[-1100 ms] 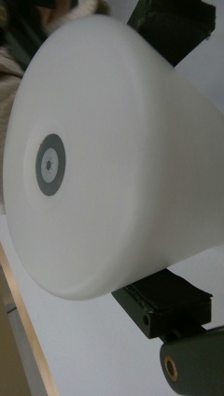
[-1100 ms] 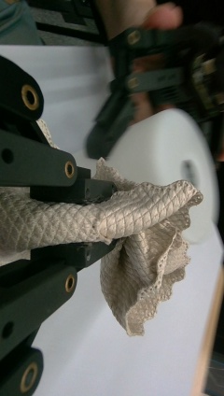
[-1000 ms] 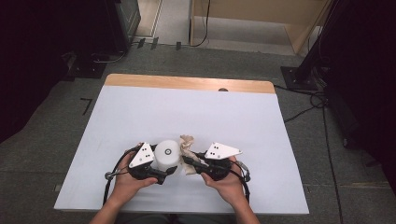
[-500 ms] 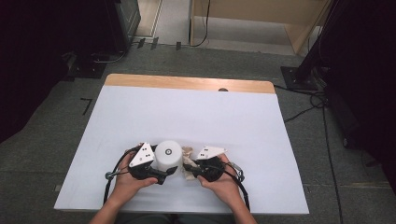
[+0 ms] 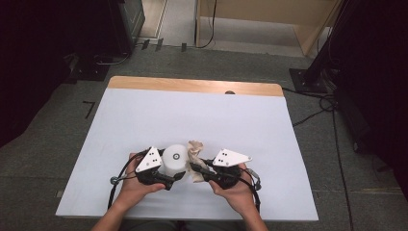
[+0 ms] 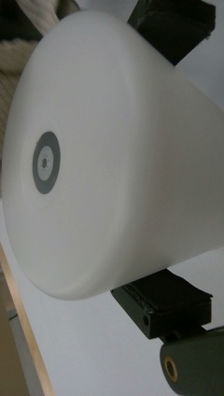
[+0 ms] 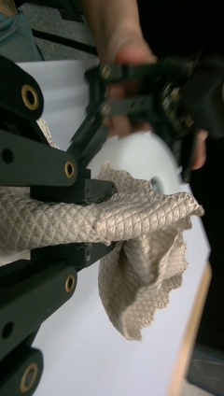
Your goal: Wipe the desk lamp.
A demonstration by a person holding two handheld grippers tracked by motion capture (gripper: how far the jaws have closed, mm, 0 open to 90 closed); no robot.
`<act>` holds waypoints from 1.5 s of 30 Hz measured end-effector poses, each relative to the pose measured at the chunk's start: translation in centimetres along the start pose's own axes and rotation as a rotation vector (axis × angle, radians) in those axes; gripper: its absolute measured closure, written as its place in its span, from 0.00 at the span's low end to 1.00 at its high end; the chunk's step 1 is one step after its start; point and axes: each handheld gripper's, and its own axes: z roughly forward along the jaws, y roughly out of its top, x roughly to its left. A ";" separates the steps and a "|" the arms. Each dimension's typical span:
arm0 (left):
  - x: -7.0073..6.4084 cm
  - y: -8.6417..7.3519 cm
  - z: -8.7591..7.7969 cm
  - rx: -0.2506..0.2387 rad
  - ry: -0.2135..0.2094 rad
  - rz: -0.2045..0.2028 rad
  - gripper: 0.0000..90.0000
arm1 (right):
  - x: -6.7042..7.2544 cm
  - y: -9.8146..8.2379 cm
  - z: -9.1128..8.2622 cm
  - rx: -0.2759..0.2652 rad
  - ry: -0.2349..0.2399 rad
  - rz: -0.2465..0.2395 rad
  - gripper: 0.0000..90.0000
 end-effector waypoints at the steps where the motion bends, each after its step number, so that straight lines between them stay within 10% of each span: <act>1: 0.0 0.0 0.0 -0.001 -0.001 -0.003 0.09 | 0.2 0.2 -0.1 -0.003 0.013 -0.014 0.85; 4: 0.0 -0.3 -0.1 -0.011 0.000 -0.023 0.09 | 0.4 0.4 0.3 0.036 0.033 -0.049 0.85; 15: -0.1 -0.8 0.0 0.022 0.012 -0.019 0.09 | -1.7 -1.7 1.5 0.082 0.028 0.049 0.85; 23: 0.0 -0.5 0.1 0.043 -0.009 0.006 0.09 | -2.8 -4.4 3.8 0.263 -0.042 0.108 0.85; 29: 0.3 -0.3 0.5 0.026 -0.022 0.014 0.09 | -3.3 -4.6 2.6 0.231 -0.053 0.160 0.85; 34: 0.4 -0.3 0.8 0.024 -0.025 0.016 0.09 | -2.1 -4.8 3.2 0.257 -0.031 0.102 0.84; 40: 0.5 -0.3 0.5 0.034 -0.039 0.032 0.09 | -2.6 -3.3 1.3 0.089 0.004 0.135 0.84; 45: 0.0 -0.3 -0.4 -0.038 0.049 -0.017 0.03 | -3.9 -3.6 1.1 0.153 -0.063 0.143 0.83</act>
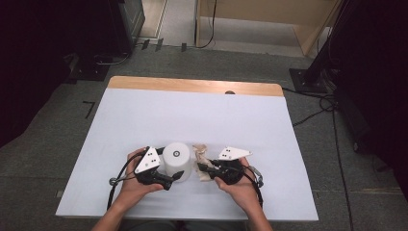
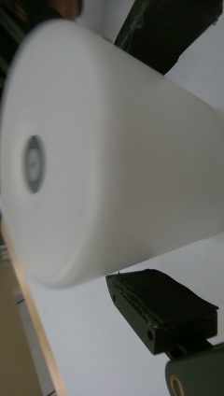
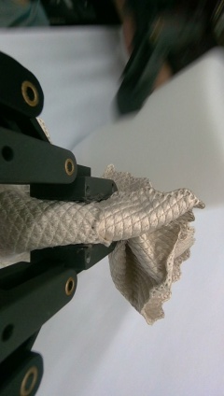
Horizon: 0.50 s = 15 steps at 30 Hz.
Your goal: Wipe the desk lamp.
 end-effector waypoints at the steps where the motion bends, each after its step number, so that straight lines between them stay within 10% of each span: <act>1: -0.2 0.0 0.0 0.008 0.005 -0.005 0.03 | -0.4 -0.2 0.1 0.025 -0.027 0.004 0.83; 6: -1.3 -0.1 0.5 0.042 0.088 -0.101 0.00 | -1.8 -0.8 0.5 0.053 -0.064 0.063 0.82; 15: -2.5 0.9 1.3 0.062 0.182 -0.096 0.09 | -1.7 -1.1 0.1 0.045 -0.062 0.069 0.82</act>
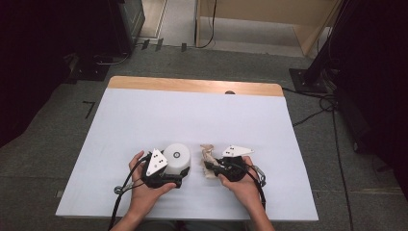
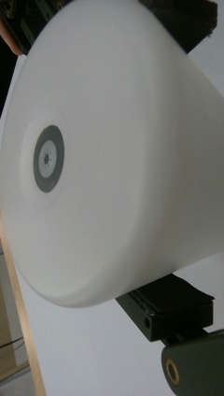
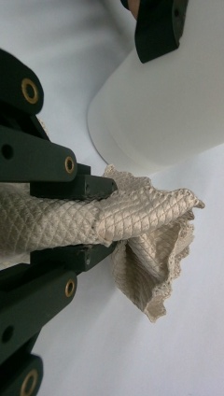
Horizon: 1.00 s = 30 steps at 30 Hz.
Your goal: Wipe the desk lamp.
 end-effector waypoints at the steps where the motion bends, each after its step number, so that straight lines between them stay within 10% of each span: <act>1: 0.2 0.1 0.0 0.003 -0.011 0.006 0.09 | -0.1 -0.1 -0.2 0.002 0.001 -0.002 0.82; 8: 2.3 0.2 -0.1 0.004 -0.248 0.131 0.09 | -0.6 -0.7 -0.8 0.011 0.036 0.007 0.76; 10: 2.3 0.1 -0.2 0.000 -0.251 0.173 0.09 | -0.8 -0.8 -0.9 0.017 0.029 0.011 0.73; 18: 2.2 0.0 -0.9 -0.004 -0.214 0.109 0.03 | -1.4 -0.7 -1.6 0.018 -0.024 -0.001 0.56; 30: 1.5 0.4 -1.5 -0.017 -0.156 0.077 0.09 | -0.3 -0.2 -1.2 0.179 0.021 -0.120 0.83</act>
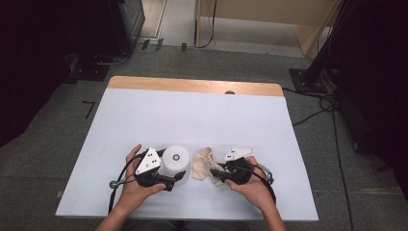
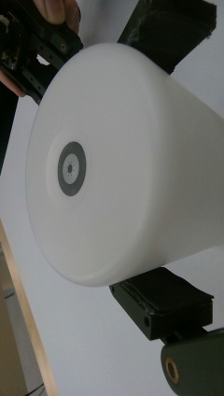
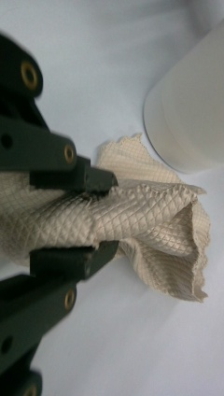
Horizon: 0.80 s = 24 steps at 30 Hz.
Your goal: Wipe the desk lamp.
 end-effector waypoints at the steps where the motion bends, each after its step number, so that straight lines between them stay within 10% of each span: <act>1: 0.0 0.0 -0.1 0.001 -0.002 0.007 0.09 | 0.2 0.1 0.0 0.000 -0.005 -0.017 0.84; 10: 1.7 -0.1 -1.5 0.020 -0.007 0.047 0.09 | 0.5 0.9 -0.2 -0.007 -0.199 -0.001 0.85; 20: 2.4 -0.3 -1.8 0.028 0.022 0.028 0.09 | 1.7 1.5 1.1 -0.201 -0.249 0.134 0.51; 24: 2.3 -0.3 -1.9 0.029 0.030 0.029 0.09 | 3.3 1.8 1.8 -0.155 -0.423 0.199 0.47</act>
